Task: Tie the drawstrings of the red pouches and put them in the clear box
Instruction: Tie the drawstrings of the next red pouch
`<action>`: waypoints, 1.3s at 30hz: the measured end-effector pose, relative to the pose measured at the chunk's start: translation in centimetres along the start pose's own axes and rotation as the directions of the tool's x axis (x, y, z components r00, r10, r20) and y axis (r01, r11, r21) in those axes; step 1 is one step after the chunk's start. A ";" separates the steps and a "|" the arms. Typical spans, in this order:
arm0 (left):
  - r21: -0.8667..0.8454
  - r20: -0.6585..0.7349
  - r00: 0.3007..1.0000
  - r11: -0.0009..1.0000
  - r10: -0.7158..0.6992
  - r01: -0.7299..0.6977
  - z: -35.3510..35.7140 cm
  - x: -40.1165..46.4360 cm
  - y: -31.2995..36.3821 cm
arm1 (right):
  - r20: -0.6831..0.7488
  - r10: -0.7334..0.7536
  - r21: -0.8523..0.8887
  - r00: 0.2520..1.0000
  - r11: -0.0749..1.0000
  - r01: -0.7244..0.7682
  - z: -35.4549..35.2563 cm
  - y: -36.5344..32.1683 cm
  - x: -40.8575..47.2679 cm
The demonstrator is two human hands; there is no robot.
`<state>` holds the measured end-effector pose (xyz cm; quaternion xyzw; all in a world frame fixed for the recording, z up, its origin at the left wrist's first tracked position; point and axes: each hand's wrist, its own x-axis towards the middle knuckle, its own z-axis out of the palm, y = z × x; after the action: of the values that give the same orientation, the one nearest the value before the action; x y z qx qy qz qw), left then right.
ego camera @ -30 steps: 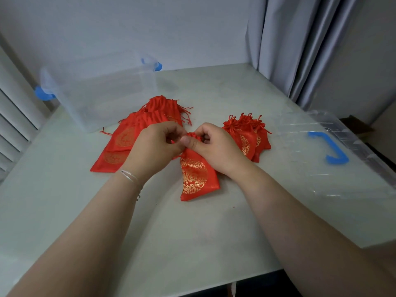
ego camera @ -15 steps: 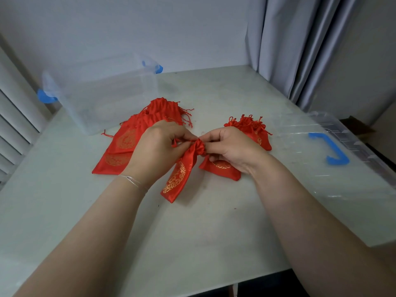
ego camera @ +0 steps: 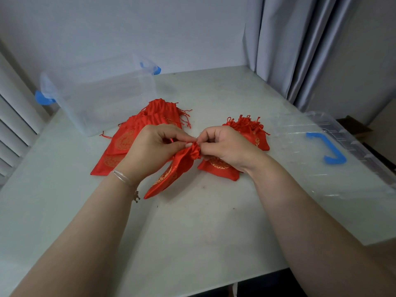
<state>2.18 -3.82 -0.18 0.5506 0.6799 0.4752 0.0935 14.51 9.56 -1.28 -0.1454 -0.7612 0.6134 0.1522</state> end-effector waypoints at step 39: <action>0.451 -0.426 0.807 0.678 -0.408 0.581 -1.4 0.9 -8.7 | -0.528 -0.195 -0.586 0.826 0.788 -0.189 -2.1 0.9 0.4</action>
<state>-4.80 -3.33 -5.54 0.2697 0.9186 0.2848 -0.0472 14.98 11.77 -1.75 -0.3597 -0.8391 0.2599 0.3147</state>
